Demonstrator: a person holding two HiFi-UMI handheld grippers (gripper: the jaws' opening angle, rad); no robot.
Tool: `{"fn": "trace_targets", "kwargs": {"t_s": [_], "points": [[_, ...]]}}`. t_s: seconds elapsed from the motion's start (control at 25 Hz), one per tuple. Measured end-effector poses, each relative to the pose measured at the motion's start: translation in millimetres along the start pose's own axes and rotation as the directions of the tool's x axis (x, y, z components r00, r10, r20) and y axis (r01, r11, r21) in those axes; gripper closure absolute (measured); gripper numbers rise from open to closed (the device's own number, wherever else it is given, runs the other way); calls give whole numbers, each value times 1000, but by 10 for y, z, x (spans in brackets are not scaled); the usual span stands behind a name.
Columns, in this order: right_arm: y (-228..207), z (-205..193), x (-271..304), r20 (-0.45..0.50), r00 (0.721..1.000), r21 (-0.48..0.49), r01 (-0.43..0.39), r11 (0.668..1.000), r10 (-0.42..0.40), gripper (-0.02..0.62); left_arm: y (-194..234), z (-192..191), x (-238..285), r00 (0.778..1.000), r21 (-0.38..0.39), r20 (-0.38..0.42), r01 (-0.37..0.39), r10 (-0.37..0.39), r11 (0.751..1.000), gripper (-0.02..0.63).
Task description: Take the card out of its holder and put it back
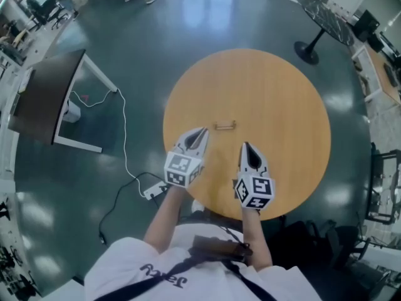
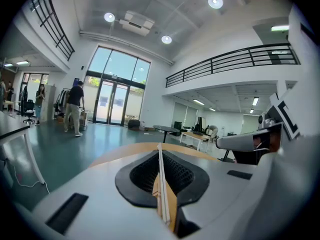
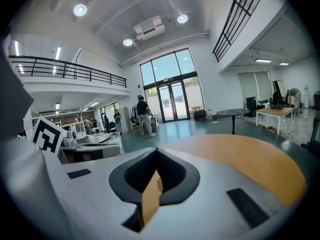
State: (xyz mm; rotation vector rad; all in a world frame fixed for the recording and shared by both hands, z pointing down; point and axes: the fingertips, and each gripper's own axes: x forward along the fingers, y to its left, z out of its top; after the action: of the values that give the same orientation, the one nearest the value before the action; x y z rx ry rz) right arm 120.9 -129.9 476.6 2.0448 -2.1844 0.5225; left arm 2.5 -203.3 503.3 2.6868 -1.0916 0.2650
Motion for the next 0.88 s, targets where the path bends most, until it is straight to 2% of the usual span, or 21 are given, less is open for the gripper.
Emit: {"fn": "trace_targets", "kwargs": {"t_s": [0.48, 0.64, 0.88], "points": [[-327, -146, 174, -57, 998, 30, 37, 999, -36, 573, 292, -74, 257, 999, 43, -36, -11, 12, 999, 578], [-407, -227, 210, -77, 996, 51, 46, 998, -42, 572, 405, -157, 338, 997, 58, -75, -21, 25, 998, 578], [-506, -337, 255, -100, 994, 71, 55, 996, -48, 572, 557, -188, 522, 994, 99, -112, 5, 6, 995, 578]]}}
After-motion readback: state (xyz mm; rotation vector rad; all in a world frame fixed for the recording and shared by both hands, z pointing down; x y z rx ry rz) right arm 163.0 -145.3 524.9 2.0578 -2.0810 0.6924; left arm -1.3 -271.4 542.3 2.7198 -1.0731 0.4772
